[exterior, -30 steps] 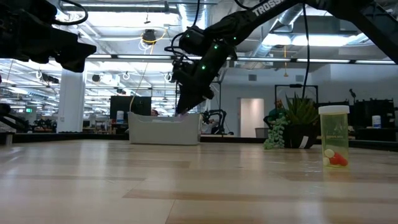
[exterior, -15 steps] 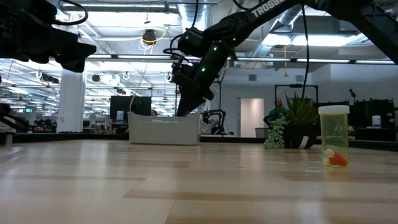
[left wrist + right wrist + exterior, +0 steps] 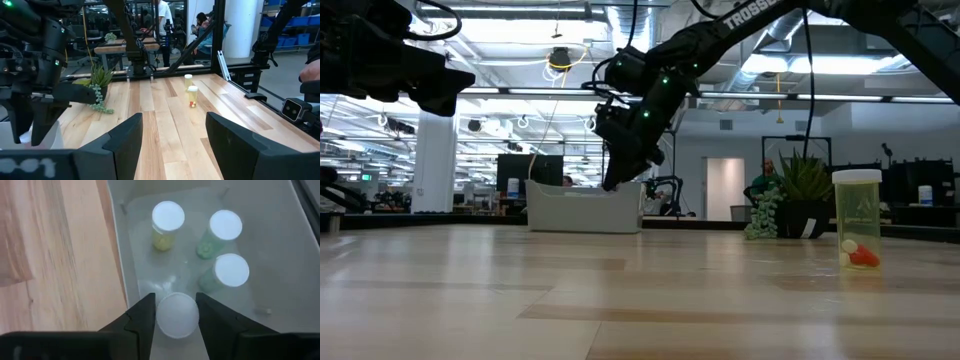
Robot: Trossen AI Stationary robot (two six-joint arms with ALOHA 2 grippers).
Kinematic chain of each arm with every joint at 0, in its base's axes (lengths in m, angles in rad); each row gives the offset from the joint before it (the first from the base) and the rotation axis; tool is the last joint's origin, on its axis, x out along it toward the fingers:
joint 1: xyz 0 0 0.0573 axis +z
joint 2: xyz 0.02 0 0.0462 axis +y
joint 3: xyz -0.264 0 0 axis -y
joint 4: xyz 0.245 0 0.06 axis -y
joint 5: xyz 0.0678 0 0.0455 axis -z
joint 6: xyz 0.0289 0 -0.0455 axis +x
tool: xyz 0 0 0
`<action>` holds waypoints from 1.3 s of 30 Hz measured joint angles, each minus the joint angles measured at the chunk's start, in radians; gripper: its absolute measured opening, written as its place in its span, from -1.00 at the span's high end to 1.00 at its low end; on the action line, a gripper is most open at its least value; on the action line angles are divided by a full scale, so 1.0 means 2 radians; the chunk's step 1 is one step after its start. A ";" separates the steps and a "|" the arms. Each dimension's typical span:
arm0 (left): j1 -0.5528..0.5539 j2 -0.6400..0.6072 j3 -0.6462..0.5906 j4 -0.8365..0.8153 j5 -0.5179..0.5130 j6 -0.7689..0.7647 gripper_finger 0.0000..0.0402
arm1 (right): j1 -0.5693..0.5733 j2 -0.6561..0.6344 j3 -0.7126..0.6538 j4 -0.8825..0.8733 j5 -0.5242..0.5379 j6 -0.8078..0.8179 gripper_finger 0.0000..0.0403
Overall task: Pick and place pill bottles into a basket
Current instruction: Put the pink pill bottle into the gray container, then put the left yellow pill bottle into the gray container
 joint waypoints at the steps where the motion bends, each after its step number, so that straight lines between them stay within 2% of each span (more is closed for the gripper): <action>1: 0.000 0.000 0.000 0.000 0.000 0.000 -0.04 | 0.000 0.000 0.000 0.001 0.000 0.000 0.32; 16: 0.000 0.000 0.000 0.000 0.000 0.000 -0.04 | 0.002 0.000 0.005 -0.007 0.009 -0.004 0.29; 20: 0.000 0.000 0.000 0.000 0.000 0.000 -0.04 | 0.012 0.000 0.046 -0.046 0.019 -0.028 0.29; 24: 0.000 0.000 0.000 0.000 0.000 0.000 -0.04 | 0.031 0.000 0.100 -0.091 0.052 -0.062 0.28; 29: 0.000 0.000 0.000 0.000 0.000 0.000 -0.04 | 0.057 -0.006 0.163 -0.187 0.053 -0.077 0.20; 32: 0.000 0.000 0.000 0.000 0.000 0.000 -0.04 | 0.075 -0.005 0.190 -0.288 0.052 -0.067 0.10; 39: 0.000 0.000 0.000 0.000 0.000 0.000 -0.04 | 0.133 -0.005 0.201 -0.468 0.051 -0.001 -0.23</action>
